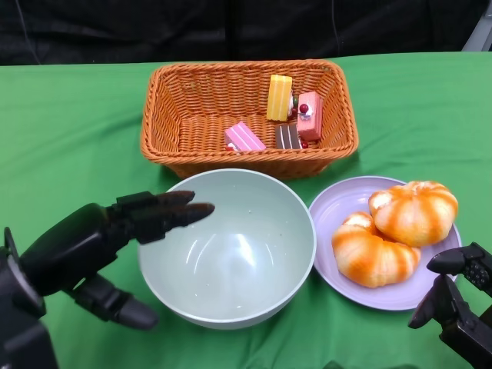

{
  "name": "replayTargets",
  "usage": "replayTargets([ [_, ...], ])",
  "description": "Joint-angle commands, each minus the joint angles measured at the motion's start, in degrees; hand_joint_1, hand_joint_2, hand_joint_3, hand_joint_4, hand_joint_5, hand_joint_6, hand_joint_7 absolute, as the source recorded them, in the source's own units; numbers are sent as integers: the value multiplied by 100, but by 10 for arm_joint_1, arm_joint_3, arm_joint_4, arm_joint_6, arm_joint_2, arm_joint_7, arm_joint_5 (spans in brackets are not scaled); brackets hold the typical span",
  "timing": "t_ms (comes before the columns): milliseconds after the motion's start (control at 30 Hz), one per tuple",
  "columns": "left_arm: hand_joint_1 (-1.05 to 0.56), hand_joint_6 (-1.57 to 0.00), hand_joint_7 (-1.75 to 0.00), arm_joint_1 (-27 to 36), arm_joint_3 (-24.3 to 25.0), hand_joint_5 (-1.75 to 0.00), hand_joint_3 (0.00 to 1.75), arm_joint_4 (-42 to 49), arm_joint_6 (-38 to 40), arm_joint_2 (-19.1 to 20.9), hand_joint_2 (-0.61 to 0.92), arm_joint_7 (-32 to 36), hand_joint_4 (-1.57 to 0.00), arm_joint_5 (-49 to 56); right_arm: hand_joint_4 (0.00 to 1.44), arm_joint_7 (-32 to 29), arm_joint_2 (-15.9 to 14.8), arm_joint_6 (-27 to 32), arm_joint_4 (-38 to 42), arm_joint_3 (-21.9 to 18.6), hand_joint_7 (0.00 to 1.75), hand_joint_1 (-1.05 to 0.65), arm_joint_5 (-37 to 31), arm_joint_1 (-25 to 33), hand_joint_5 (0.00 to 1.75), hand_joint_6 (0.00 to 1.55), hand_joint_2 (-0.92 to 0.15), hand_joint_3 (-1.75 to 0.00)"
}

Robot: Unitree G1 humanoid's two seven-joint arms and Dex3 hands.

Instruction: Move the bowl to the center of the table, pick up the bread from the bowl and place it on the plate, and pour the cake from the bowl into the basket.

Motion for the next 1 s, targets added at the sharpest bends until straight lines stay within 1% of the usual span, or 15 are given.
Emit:
replayTargets([
  [33,-105,-28,-5,73,27,-8,50,-113,141,-9,92,-241,-29,-284,64,5,-9,-5,-4,-7,153,-7,1,1,175,54,-72,-98],
  [133,-87,-42,-6,118,70,-13,31,-205,258,-24,92,-344,-47,-415,64,8,-10,-11,-4,-6,153,-8,-2,2,175,54,-71,-98],
  [167,-82,-45,-6,136,83,-14,27,-235,291,-31,92,-350,-51,-443,64,5,-9,-10,-7,-5,153,-8,-3,3,175,55,-71,-97],
  [233,-49,-63,-12,166,109,-26,19,-287,346,-43,92,-366,-75,-486,64,4,-7,-13,-14,-3,153,-7,-4,6,175,55,-71,-98],
  [333,-35,-74,-17,210,147,-35,16,-354,417,-55,92,-374,-89,-505,65,13,-6,-51,-17,5,149,-5,-27,13,174,57,-69,-101],
  [367,-31,-79,-17,228,160,-46,16,-382,442,-60,92,-372,-89,-504,65,17,-6,-68,-19,9,147,-5,-36,17,174,58,-68,-102],
  [433,-23,-89,-18,256,186,-86,18,-425,485,-69,92,-373,-80,-496,65,25,-5,-99,-19,15,141,-6,-51,22,171,60,-66,-101],
  [467,-21,-92,-18,264,198,-96,19,-439,502,-74,92,-375,-78,-489,65,27,-4,-108,-18,16,140,-6,-54,24,171,61,-66,-100],
  [500,-18,-96,-22,281,208,-105,23,-459,512,-78,92,-376,-78,-480,65,30,-8,-134,-16,21,139,-6,-74,27,170,62,-66,-99],
  [533,-12,-97,-43,293,218,-124,35,-473,521,-82,90,-377,-75,-472,66,32,-10,-154,-14,25,137,-6,-88,30,169,63,-65,-98],
  [567,-8,-85,-81,302,227,-137,47,-485,529,-86,87,-379,-73,-465,67,33,-11,-169,-12,28,136,-6,-99,31,168,64,-65,-98],
  [633,-6,-73,-117,322,246,-152,64,-502,535,-89,81,-383,-72,-446,67,35,-17,-197,-12,27,136,-6,-120,40,168,65,-65,-97],
  [700,-7,-65,-145,337,265,-169,91,-512,542,-94,69,-386,-70,-431,67,36,-21,-215,-14,24,139,-4,-130,48,169,66,-61,-106],
  [833,-12,-62,-157,361,300,-174,105,-521,543,-107,62,-385,-72,-406,70,40,-28,-220,-46,14,157,-3,-116,84,174,63,-57,-117],
  [1000,-12,-63,-157,382,329,-175,109,-532,538,-118,60,-391,-73,-379,71,63,-43,-245,-68,22,160,-1,-121,113,175,62,-55,-122],
])
